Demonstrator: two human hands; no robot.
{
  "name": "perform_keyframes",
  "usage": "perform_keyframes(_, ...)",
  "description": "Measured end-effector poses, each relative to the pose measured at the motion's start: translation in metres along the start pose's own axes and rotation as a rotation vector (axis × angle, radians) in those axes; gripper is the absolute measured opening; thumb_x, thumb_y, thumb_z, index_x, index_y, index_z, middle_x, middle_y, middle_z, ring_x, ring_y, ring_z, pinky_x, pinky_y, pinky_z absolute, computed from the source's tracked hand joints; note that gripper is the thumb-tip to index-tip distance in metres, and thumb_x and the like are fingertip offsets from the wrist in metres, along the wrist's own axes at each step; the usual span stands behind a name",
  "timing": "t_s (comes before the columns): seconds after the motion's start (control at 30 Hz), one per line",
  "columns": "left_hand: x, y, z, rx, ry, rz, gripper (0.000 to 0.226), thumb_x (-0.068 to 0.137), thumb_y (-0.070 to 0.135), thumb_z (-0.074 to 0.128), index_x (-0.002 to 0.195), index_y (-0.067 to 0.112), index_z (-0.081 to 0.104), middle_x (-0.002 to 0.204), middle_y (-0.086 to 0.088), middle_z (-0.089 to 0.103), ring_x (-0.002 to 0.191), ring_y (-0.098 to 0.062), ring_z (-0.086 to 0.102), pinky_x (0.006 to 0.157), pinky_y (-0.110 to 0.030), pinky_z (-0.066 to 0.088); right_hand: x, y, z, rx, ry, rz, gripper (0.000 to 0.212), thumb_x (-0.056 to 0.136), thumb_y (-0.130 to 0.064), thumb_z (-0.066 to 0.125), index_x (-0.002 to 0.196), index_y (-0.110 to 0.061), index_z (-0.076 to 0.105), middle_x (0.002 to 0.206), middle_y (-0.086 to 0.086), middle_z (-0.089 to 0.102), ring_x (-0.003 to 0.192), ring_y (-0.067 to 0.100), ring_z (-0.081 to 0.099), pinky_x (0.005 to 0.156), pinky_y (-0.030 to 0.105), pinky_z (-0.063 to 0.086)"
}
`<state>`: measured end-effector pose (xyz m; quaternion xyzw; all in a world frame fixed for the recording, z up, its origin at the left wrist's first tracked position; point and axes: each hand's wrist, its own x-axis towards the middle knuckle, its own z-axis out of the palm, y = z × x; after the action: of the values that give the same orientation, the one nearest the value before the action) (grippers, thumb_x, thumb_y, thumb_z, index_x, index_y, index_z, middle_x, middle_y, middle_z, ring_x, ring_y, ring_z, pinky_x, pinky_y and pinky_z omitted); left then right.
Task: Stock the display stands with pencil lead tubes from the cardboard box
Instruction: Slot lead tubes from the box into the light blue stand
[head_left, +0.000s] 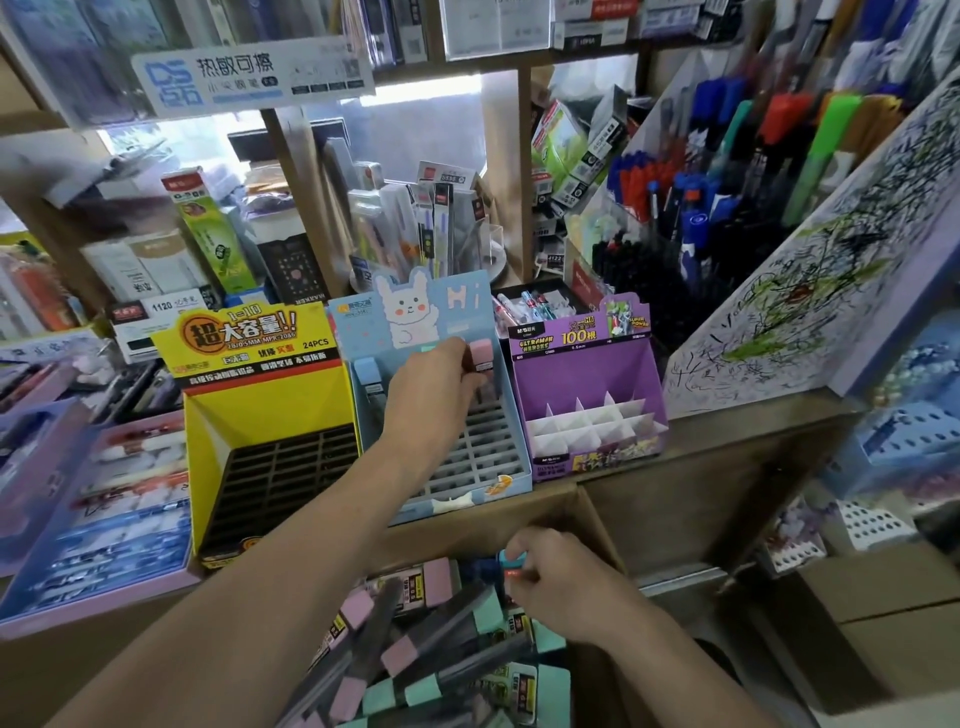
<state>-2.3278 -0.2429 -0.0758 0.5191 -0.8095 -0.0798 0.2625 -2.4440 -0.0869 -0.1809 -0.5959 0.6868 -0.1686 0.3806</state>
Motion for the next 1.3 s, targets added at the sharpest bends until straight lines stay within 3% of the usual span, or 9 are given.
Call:
perform_keyframes(0.33, -0.006, -0.002, -0.002, -0.081, 0.139, 0.116, 0.023, 0.099, 0.029, 0.064, 0.11, 0.024, 0.044, 0.092, 0.004, 0.078, 0.079, -0.026, 0.073, 0.066, -0.046, 0.058, 0.002, 0.003, 0.003, 0.015, 0.015, -0.001, 0.03, 0.1, -0.033, 0.059, 0.13, -0.031, 0.057, 0.114, -0.007, 0.06, 0.09, 0.006, 0.062, 0.075, 0.025, 0.054)
perform_keyframes(0.5, -0.003, 0.001, -0.005, -0.036, 0.181, 0.217, 0.017, 0.101, 0.028, 0.058, 0.115, 0.028, 0.049, 0.096, 0.006, 0.073, 0.085, -0.022, 0.069, 0.057, -0.032, 0.044, 0.002, 0.003, 0.003, 0.027, 0.006, 0.0, 0.031, 0.1, -0.032, 0.059, 0.131, -0.032, 0.056, 0.11, -0.009, 0.062, 0.088, 0.003, 0.062, 0.07, 0.023, 0.048)
perform_keyframes(0.57, -0.002, 0.0, -0.005, -0.009, 0.156, 0.239, 0.015, 0.102, 0.028, 0.056, 0.117, 0.027, 0.055, 0.098, 0.006, 0.073, 0.087, -0.022, 0.069, 0.057, -0.033, 0.045, 0.002, 0.003, 0.003, 0.03, -0.001, 0.004, 0.031, 0.1, -0.032, 0.059, 0.131, -0.032, 0.056, 0.108, -0.008, 0.063, 0.087, 0.005, 0.063, 0.07, 0.024, 0.049)
perform_keyframes(0.67, -0.001, -0.002, -0.005, 0.006, 0.086, 0.195, 0.021, 0.102, 0.026, 0.056, 0.122, 0.029, 0.058, 0.101, 0.004, 0.074, 0.091, -0.023, 0.069, 0.065, -0.041, 0.057, 0.002, 0.002, 0.003, 0.018, 0.011, 0.002, 0.031, 0.1, -0.032, 0.059, 0.131, -0.031, 0.055, 0.109, -0.006, 0.063, 0.087, 0.005, 0.064, 0.071, 0.024, 0.053)
perform_keyframes(0.8, -0.003, -0.002, -0.012, -0.013, 0.022, 0.177, 0.027, 0.102, 0.022, 0.055, 0.129, 0.029, 0.056, 0.103, 0.002, 0.075, 0.093, -0.025, 0.07, 0.071, -0.046, 0.059, 0.001, 0.003, 0.003, 0.009, 0.02, -0.001, 0.032, 0.1, -0.032, 0.06, 0.132, -0.031, 0.056, 0.115, -0.005, 0.063, 0.09, 0.007, 0.065, 0.075, 0.027, 0.057)
perform_keyframes(0.9, -0.021, -0.005, -0.024, -0.125, 0.025, 0.139, 0.032, 0.101, 0.02, 0.059, 0.131, 0.027, 0.057, 0.098, 0.001, 0.075, 0.079, -0.019, 0.071, 0.069, -0.044, 0.06, 0.0, 0.002, 0.002, 0.006, 0.029, -0.004, 0.032, 0.1, -0.032, 0.062, 0.131, -0.03, 0.057, 0.113, -0.005, 0.064, 0.09, 0.008, 0.066, 0.08, 0.031, 0.06)
perform_keyframes(1.0, -0.055, -0.018, -0.04, -0.257, 0.004, 0.078, 0.021, 0.1, 0.02, 0.062, 0.12, 0.026, 0.065, 0.088, 0.012, 0.069, 0.071, -0.01, 0.07, 0.068, -0.042, 0.062, -0.001, 0.0, 0.0, 0.013, 0.038, -0.033, 0.032, 0.1, -0.03, 0.063, 0.132, -0.028, 0.058, 0.112, -0.004, 0.066, 0.09, 0.007, 0.067, 0.08, 0.031, 0.06)
perform_keyframes(1.13, -0.114, -0.048, -0.06, -0.294, -0.036, -0.034, 0.013, 0.098, 0.022, 0.066, 0.109, 0.028, 0.07, 0.088, 0.018, 0.069, 0.074, -0.001, 0.07, 0.073, -0.03, 0.061, -0.003, -0.009, 0.0, 0.042, 0.039, -0.062, 0.031, 0.099, -0.025, 0.063, 0.13, -0.027, 0.06, 0.105, -0.006, 0.07, 0.089, 0.008, 0.07, 0.082, 0.033, 0.06)
perform_keyframes(1.3, -0.176, -0.088, -0.07, -0.279, -0.187, -0.245, 0.011, 0.096, 0.024, 0.069, 0.1, 0.034, 0.069, 0.088, 0.019, 0.072, 0.086, 0.005, 0.066, 0.069, -0.008, 0.046, -0.008, -0.025, 0.004, -0.014, -0.046, -0.154, 0.027, 0.096, -0.027, 0.069, 0.121, -0.034, 0.062, 0.098, -0.011, 0.07, 0.092, 0.002, 0.068, 0.086, 0.028, 0.059)
